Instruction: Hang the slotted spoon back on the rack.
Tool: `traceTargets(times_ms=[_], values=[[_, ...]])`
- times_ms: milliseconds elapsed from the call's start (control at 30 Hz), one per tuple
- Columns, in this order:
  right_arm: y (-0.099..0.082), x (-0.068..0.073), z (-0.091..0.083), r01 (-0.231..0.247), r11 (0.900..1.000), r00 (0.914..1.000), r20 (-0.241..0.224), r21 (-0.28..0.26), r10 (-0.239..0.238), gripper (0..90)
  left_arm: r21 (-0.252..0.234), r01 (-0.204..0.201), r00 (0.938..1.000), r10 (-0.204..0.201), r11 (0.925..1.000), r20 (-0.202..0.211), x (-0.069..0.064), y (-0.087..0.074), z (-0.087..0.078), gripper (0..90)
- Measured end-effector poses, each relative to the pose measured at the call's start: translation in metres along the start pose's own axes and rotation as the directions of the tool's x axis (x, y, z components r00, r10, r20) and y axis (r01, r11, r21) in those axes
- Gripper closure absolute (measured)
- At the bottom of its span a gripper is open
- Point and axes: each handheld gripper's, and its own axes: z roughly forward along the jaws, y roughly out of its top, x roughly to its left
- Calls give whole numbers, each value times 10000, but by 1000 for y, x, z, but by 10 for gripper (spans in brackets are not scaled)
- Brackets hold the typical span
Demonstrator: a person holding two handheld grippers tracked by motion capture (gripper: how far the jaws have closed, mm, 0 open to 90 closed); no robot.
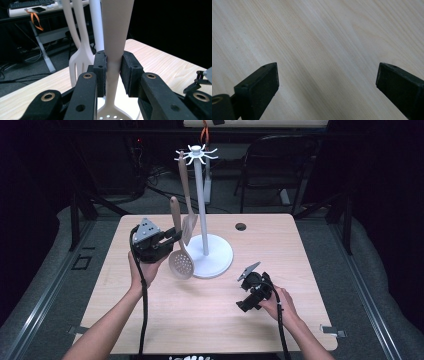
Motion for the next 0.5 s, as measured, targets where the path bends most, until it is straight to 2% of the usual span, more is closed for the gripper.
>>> traceTargets(times_ms=[167, 367, 500], values=[[0, 0, 0, 28, 10000, 10000, -29, 33, -28, 41, -140, 95, 9999, -95, 9999, 50, 0, 12, 7, 751], [0, 1, 1, -17, 10000, 10000, -57, -51, 17, 41, -191, 5, 10000, -5, 9998, 15, 0, 29, 15, 751], [1, 0, 0, 75, 9999, 10000, 2, 93, -75, 41, -190, -45, 10000, 44, 9998, -13, 2, 39, 20, 751]])
